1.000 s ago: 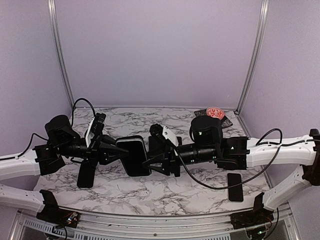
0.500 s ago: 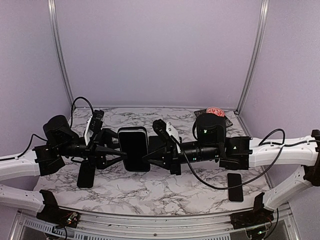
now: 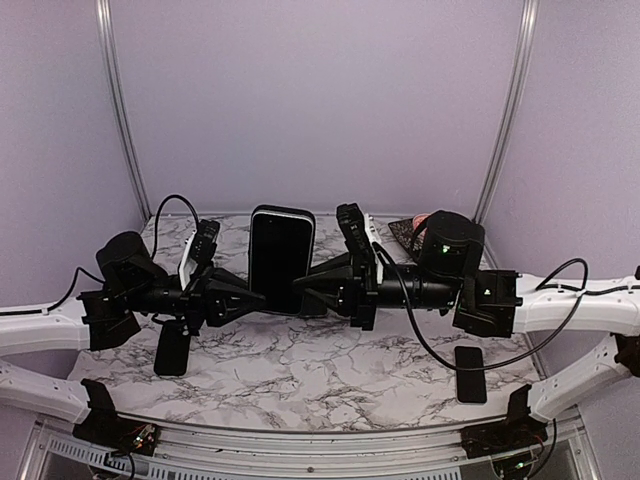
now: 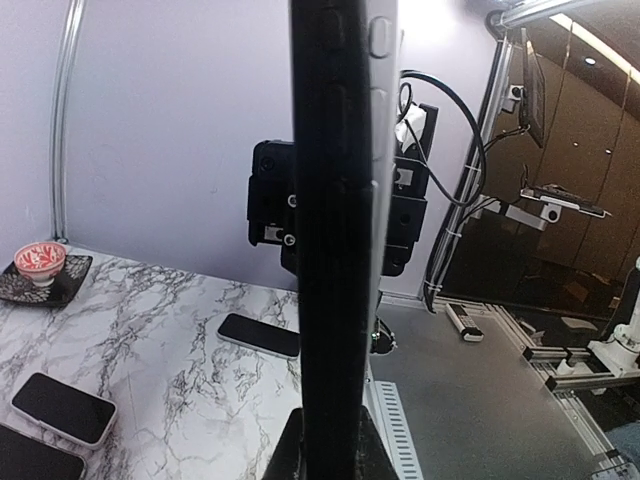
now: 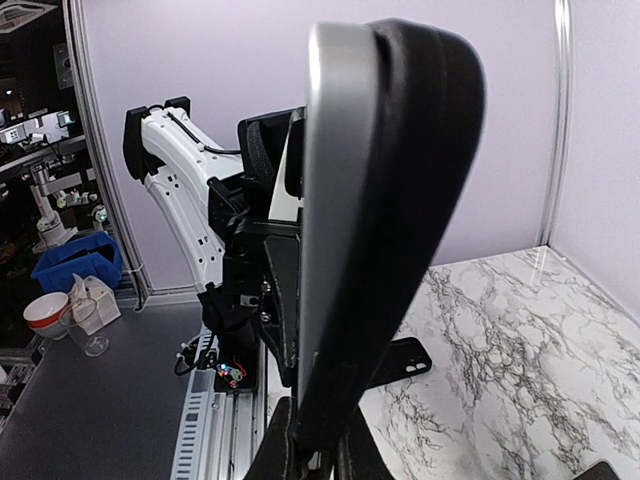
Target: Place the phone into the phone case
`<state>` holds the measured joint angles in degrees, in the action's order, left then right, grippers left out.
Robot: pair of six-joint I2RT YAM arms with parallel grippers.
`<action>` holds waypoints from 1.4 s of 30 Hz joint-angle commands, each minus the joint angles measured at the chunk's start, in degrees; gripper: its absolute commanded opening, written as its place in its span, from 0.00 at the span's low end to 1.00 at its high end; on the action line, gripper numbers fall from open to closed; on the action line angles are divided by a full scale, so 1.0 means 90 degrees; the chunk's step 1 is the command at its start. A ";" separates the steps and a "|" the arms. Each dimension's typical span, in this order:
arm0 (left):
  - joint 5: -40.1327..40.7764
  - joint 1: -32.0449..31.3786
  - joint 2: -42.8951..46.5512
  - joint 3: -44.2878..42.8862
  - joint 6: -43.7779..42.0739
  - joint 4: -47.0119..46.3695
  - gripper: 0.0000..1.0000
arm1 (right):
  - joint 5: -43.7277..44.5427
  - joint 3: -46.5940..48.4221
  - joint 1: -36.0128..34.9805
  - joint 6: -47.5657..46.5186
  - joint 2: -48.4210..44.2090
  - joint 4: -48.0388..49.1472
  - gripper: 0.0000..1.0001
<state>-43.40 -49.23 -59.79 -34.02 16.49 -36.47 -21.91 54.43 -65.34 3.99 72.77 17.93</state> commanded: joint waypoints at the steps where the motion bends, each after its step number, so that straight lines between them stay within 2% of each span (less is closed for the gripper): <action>1: -0.0134 -0.0043 0.0045 -0.0093 0.0168 -0.0436 0.00 | -0.0109 0.0182 -0.0054 -0.0125 -0.0029 0.0633 0.00; 2: 0.0007 -0.0047 0.0152 -0.0043 0.0105 -0.0440 0.00 | -0.0053 0.0182 -0.0054 -0.0135 -0.0024 0.0554 0.00; 3: 0.0283 -0.0044 0.0254 0.0019 0.0047 -0.0440 0.12 | -0.0004 0.0200 -0.0054 -0.0147 -0.0015 0.0431 0.00; 4: 0.0412 -0.0038 0.0352 0.0063 -0.0025 -0.0440 0.43 | 0.0046 0.0215 -0.0054 -0.0167 0.0002 0.0274 0.00; 5: 0.0472 -0.0029 0.0463 0.0098 -0.0104 -0.0444 0.64 | 0.0097 0.0241 -0.0054 -0.0182 0.0016 0.0133 0.00; 6: 0.0517 -0.0028 0.0528 0.0119 -0.0171 -0.0443 0.80 | 0.0126 0.0265 -0.0054 -0.0183 0.0048 0.0006 0.00; 7: 0.0573 -0.0028 0.0568 0.0122 -0.0212 -0.0445 0.88 | 0.0128 0.0283 -0.0054 -0.0163 0.0092 -0.0067 0.00; 10: 0.0670 -0.0030 0.0538 0.0119 -0.0198 -0.0440 0.91 | -0.0132 0.0397 -0.0083 -0.0079 0.0303 -0.0124 0.00; 13: 0.0671 -0.0018 0.0466 0.0072 -0.0097 -0.0441 0.85 | -0.0224 0.0582 -0.0199 -0.0173 0.0537 -0.0247 0.00; 14: 0.0637 -0.0018 0.0445 0.0061 -0.0077 -0.0440 0.73 | -0.0215 0.0624 -0.0224 -0.0201 0.0588 -0.0290 0.00; 15: 0.0601 -0.0020 0.0422 0.0060 -0.0070 -0.0440 0.55 | -0.0218 0.0655 -0.0237 -0.0200 0.0617 -0.0293 0.00; 16: 0.0564 -0.0018 0.0404 0.0059 -0.0061 -0.0440 0.12 | -0.0221 0.0655 -0.0239 -0.0218 0.0631 -0.0291 0.00; 17: 0.0527 -0.0018 0.0403 0.0062 -0.0068 -0.0440 0.00 | -0.0206 0.0651 -0.0241 -0.0223 0.0626 -0.0283 0.00; 20: 0.0344 -0.0018 0.0453 0.0084 -0.0159 -0.0441 0.00 | -0.0165 0.0656 -0.0240 -0.0245 0.0594 -0.0340 0.00; 21: 0.0399 -0.0018 0.0481 0.0100 -0.0196 -0.0441 0.00 | -0.0094 0.0655 -0.0240 -0.0260 0.0566 -0.0410 0.13; 22: 0.0398 -0.0018 0.0497 0.0121 -0.0255 -0.0440 0.00 | 0.0031 0.0644 -0.0237 -0.0262 0.0512 -0.0484 0.41; 23: 0.0347 -0.0018 0.0505 0.0127 -0.0290 -0.0441 0.00 | 0.0170 0.0633 -0.0231 -0.0312 0.0442 -0.0519 0.58; 24: 0.0276 -0.0031 0.0502 0.0129 -0.0298 -0.0440 0.00 | 0.0342 0.0633 -0.0230 -0.0347 0.0328 -0.0530 0.67; 25: 0.0229 -0.0029 0.0480 0.0121 -0.0294 -0.0443 0.00 | 0.0482 0.0632 -0.0225 -0.0395 0.0250 -0.0485 0.71; 27: 0.0140 -0.0028 0.0455 0.0100 -0.0303 -0.0440 0.00 | 0.0612 0.0692 -0.0225 -0.0424 0.0184 -0.0349 0.73; 31: 0.0123 -0.0028 0.0471 0.0116 -0.0363 -0.0440 0.00 | 0.0325 0.1027 -0.0230 -0.0636 0.0459 -0.0303 0.67; 33: 0.0125 -0.0033 0.0481 0.0128 -0.0389 -0.0440 0.00 | 0.0164 0.1192 -0.0230 -0.0651 0.0639 -0.0370 0.59; 35: 0.0107 -0.0036 0.0474 0.0125 -0.0387 -0.0440 0.00 | 0.0136 0.1325 -0.0230 -0.0673 0.0781 -0.0488 0.37; 37: 0.0105 -0.0037 0.0471 0.0120 -0.0380 -0.0440 0.00 | 0.0130 0.1483 -0.0230 -0.0678 0.0883 -0.0662 0.05; 38: 0.0119 -0.0038 0.0484 0.0124 -0.0379 -0.0440 0.00 | 0.0134 0.1573 -0.0225 -0.0678 0.0937 -0.0856 0.00; 41: 0.0162 -0.0038 0.0527 0.0136 -0.0409 -0.0445 0.00 | 0.0123 0.1641 -0.0203 -0.0690 0.0906 -0.1110 0.00; 42: 0.0164 -0.0038 0.0524 0.0135 -0.0412 -0.0441 0.00 | 0.0167 0.1572 -0.0168 -0.0596 0.0836 -0.1047 0.05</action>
<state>-41.52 -49.45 -56.16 -32.34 13.65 -37.17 -20.32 67.16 -67.11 -1.80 80.55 11.88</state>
